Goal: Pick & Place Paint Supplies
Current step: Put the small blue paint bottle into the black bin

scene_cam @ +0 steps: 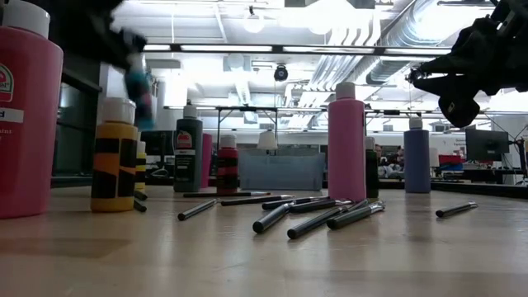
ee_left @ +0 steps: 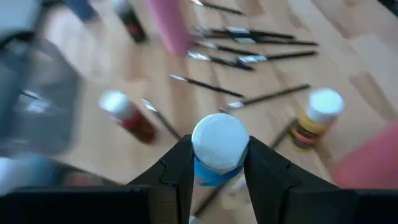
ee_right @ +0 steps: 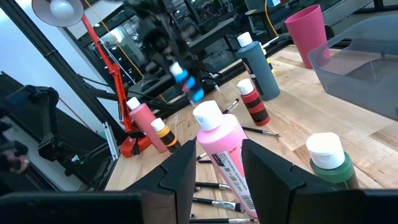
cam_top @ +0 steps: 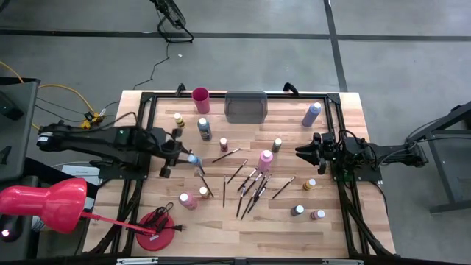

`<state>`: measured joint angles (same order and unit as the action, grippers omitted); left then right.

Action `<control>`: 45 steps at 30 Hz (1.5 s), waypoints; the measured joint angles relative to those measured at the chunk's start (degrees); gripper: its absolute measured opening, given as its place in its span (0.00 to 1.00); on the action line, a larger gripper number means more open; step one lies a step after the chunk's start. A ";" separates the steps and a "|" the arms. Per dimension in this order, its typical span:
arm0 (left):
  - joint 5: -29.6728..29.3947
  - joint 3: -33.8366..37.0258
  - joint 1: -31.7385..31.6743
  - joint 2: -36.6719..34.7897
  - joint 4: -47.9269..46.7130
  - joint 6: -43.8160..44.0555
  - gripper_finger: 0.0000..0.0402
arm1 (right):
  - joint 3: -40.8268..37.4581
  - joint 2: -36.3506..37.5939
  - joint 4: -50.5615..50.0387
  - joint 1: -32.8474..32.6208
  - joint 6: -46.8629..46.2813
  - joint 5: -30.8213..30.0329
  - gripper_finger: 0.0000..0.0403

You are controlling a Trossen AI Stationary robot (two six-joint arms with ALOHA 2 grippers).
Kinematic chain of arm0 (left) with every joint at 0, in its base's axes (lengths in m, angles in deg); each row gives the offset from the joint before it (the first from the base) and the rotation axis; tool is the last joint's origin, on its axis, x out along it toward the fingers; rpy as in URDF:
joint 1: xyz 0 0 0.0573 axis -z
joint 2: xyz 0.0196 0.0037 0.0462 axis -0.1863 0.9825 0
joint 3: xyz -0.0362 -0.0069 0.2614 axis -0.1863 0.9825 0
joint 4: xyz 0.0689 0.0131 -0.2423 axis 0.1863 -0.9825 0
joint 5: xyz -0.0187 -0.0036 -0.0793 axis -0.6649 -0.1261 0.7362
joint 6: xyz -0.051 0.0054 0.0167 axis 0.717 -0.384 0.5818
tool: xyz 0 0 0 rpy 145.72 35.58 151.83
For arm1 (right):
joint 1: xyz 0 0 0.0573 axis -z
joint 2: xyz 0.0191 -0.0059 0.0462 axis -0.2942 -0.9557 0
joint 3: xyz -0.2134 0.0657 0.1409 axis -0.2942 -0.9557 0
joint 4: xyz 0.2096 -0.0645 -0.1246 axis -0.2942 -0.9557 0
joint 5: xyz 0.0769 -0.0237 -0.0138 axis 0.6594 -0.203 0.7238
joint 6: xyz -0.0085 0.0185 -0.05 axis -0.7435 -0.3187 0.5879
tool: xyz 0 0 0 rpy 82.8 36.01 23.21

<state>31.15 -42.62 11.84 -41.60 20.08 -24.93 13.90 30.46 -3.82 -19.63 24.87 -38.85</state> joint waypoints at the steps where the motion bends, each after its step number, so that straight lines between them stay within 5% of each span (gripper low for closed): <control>1: -1.47 -2.15 0.00 0.11 -1.53 -1.02 0.27 | 0.01 -0.01 -0.01 -0.01 0.00 -0.01 0.31; 7: -8.88 -14.20 -0.67 6.17 -5.39 -7.73 0.27 | 0.00 0.00 -0.01 0.00 0.00 0.00 0.31; 13: -9.17 -24.16 -7.74 17.82 -5.15 -12.83 0.27 | 0.00 0.00 -0.01 0.00 -0.01 -0.01 0.31; 24: -8.25 -37.16 -19.60 41.70 2.55 -4.16 0.27 | 0.01 0.00 0.01 -0.01 0.00 0.00 0.31; 35: -5.74 -43.54 -28.06 58.27 10.33 5.10 0.27 | -0.01 0.00 0.01 0.01 0.00 0.00 0.31; 45: -4.93 -43.71 -33.59 65.38 17.37 6.53 0.27 | 0.01 0.00 -0.01 -0.01 0.00 0.02 0.31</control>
<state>26.22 -86.33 -21.75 23.79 37.45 -18.40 13.90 30.46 -3.82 -19.64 24.87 -38.83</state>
